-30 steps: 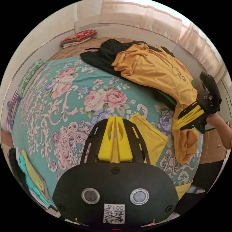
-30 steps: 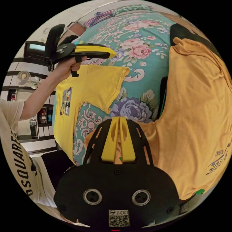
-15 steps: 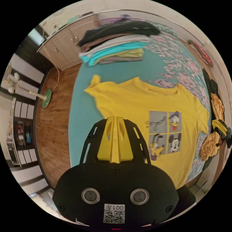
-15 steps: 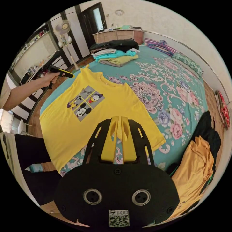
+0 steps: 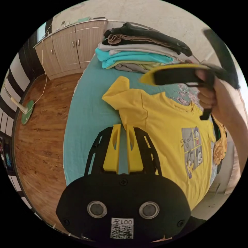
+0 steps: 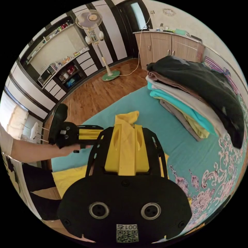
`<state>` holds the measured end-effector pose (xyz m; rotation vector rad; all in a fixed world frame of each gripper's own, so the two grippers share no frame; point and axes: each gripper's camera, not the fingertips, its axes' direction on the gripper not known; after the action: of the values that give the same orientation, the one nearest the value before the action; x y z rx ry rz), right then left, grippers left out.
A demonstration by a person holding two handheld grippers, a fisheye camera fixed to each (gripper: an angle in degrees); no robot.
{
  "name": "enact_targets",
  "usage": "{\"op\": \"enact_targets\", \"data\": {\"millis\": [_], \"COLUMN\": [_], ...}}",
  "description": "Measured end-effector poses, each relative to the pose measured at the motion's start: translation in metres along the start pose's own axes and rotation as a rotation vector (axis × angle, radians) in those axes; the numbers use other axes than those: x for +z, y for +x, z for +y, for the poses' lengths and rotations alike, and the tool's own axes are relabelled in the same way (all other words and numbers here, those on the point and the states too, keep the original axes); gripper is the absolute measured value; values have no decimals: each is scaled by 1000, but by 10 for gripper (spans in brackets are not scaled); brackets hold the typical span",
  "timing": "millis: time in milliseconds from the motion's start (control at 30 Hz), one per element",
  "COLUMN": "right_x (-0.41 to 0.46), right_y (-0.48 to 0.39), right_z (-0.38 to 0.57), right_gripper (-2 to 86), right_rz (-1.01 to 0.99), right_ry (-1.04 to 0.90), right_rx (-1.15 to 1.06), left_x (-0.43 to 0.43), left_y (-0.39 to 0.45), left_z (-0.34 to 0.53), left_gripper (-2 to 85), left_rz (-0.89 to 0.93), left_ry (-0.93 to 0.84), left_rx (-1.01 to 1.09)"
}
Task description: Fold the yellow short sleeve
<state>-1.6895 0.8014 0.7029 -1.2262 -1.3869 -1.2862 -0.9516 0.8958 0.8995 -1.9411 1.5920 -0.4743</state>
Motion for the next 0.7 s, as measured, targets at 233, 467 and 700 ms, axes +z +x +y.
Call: {"op": "enact_targets", "data": {"millis": [233,467,700], "right_x": [121,128,159], "right_y": [115,228,330], "right_z": [-40,-30,-28], "right_gripper": [31,13,9], "right_rz": [43,-558,-1090], "right_ry": [-340,-148,-129], "right_rx": [-18,-199,-335], "left_x": [-24,-63,-85], "left_y": [-86,-186,-296], "left_z": [1,11,43], "left_gripper": [5,29,139], "left_rz": [116,371,688], "left_ry": [-45,17,192], "left_rx": [-87,-218,-280]}}
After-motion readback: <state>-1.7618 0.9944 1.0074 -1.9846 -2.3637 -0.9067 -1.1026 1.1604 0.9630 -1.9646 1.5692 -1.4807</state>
